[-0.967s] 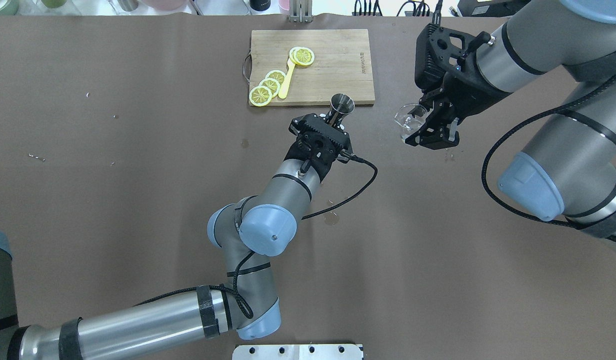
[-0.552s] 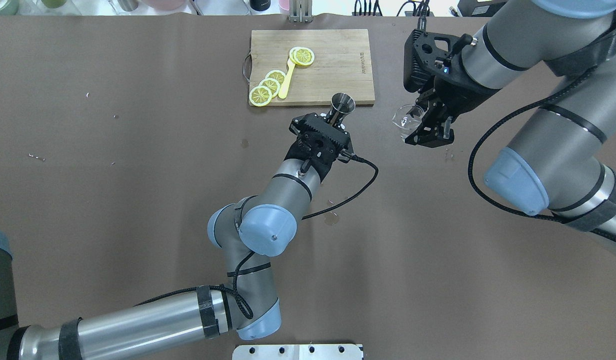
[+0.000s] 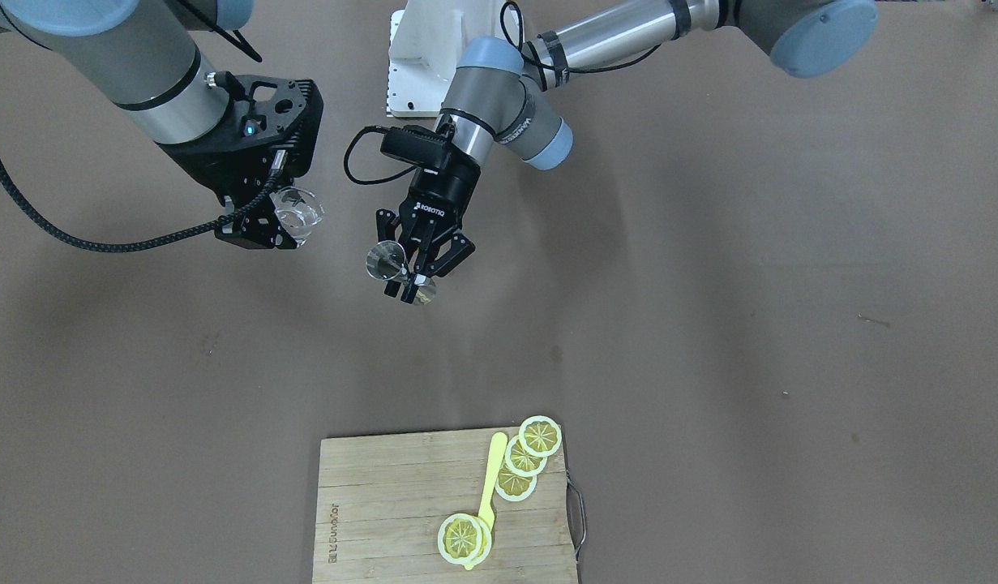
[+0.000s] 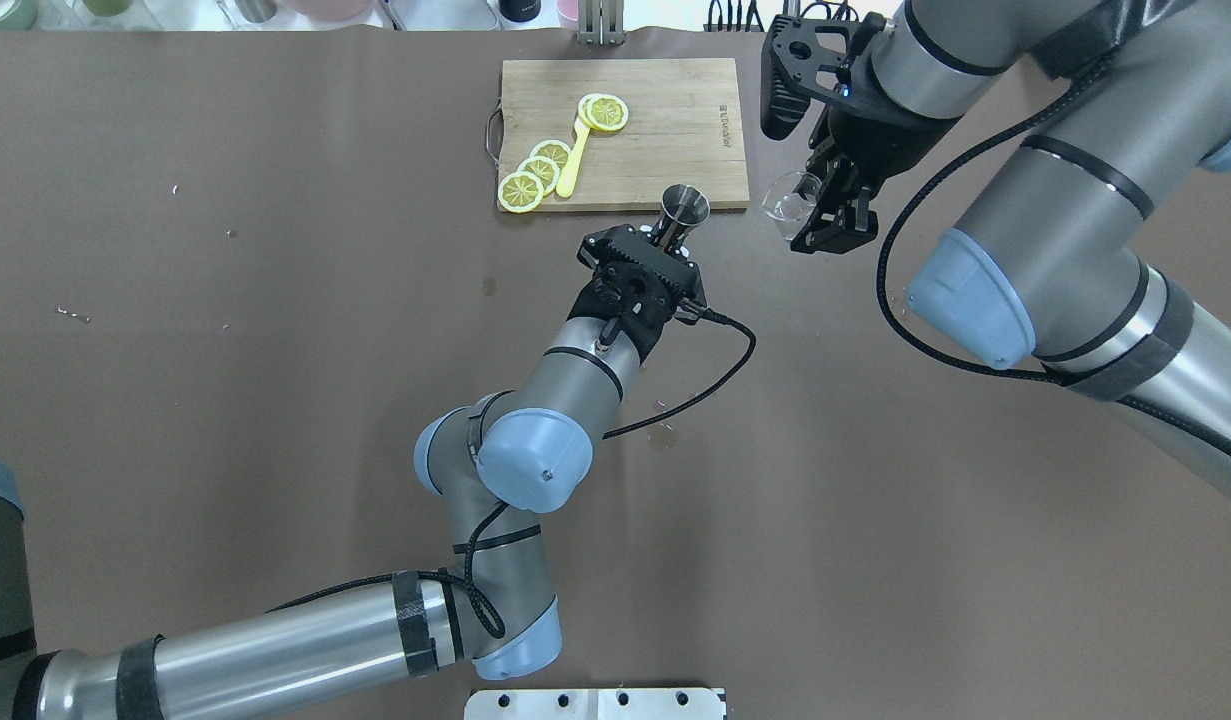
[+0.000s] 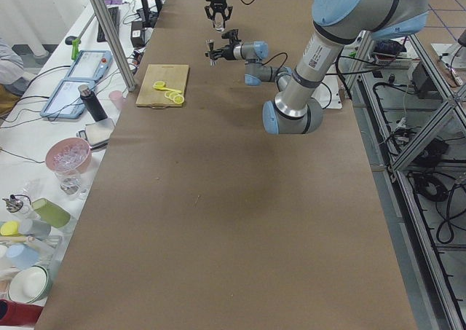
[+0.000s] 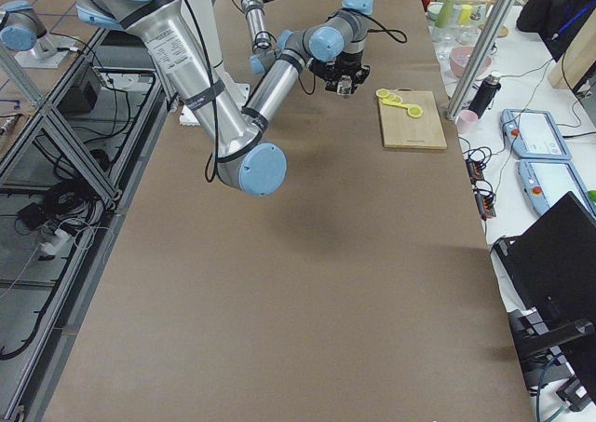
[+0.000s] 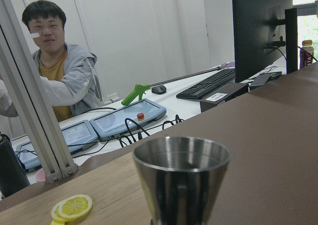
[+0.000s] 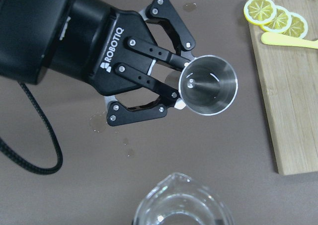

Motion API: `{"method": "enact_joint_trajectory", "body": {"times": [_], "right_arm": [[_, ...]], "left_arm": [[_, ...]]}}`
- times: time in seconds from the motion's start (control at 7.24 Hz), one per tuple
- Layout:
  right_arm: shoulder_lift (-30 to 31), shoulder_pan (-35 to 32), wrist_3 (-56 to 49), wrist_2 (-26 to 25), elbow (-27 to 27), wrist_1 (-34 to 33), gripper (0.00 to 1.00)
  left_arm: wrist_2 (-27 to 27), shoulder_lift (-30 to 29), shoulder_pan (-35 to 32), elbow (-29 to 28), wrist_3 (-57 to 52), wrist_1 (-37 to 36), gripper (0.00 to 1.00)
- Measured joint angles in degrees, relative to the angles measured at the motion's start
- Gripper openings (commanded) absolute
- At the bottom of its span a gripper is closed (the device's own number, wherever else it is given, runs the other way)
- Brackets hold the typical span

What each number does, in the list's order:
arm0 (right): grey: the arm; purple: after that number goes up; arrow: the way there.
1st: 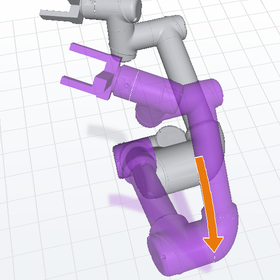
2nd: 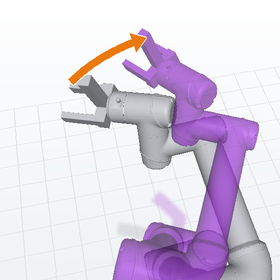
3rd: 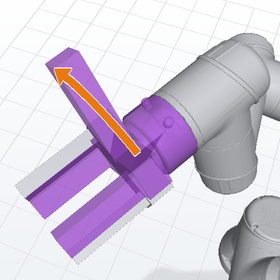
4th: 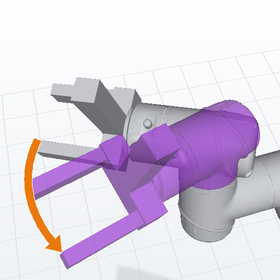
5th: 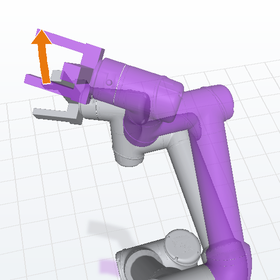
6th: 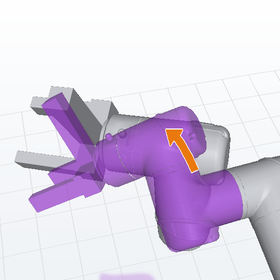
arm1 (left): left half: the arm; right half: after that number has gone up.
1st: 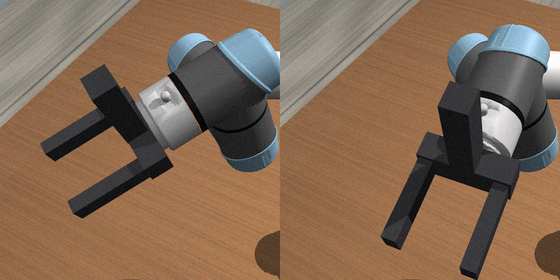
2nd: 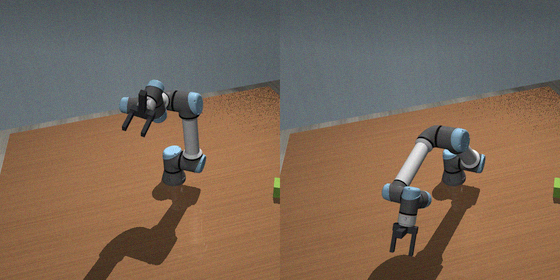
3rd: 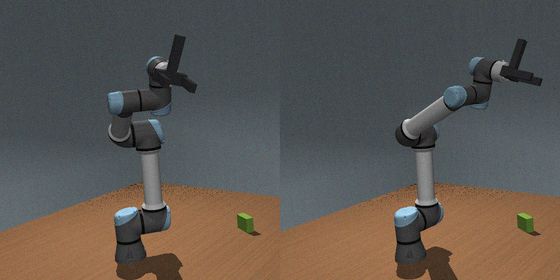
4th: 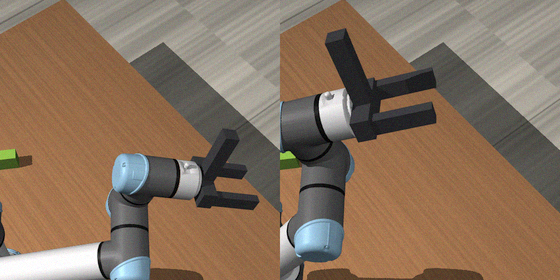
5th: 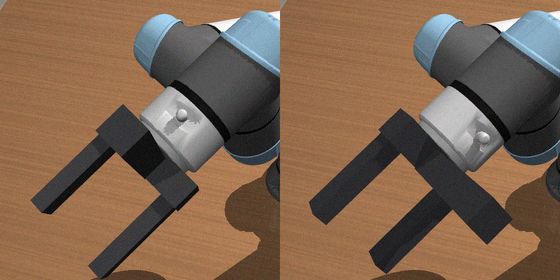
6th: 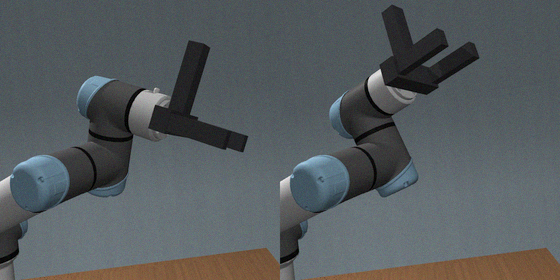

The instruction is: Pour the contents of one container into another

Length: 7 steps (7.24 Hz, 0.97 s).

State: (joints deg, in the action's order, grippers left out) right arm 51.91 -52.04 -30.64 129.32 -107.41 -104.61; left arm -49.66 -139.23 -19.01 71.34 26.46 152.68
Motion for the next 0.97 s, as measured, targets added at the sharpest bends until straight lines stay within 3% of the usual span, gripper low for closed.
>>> {"method": "enact_joint_trajectory", "body": {"times": [0.55, 0.97], "right_arm": [[-6.9, -1.0, -1.0, 0.0, 7.6, -1.6, 0.00], [-8.8, -0.9, -1.1, -0.3, 10.0, -2.1, 0.00]], "left_arm": [[0.0, 0.0, -0.1, 0.1, 0.0, 0.1, 0.00], [0.0, 0.1, 0.0, 0.2, 0.0, 0.1, 0.00]]}}
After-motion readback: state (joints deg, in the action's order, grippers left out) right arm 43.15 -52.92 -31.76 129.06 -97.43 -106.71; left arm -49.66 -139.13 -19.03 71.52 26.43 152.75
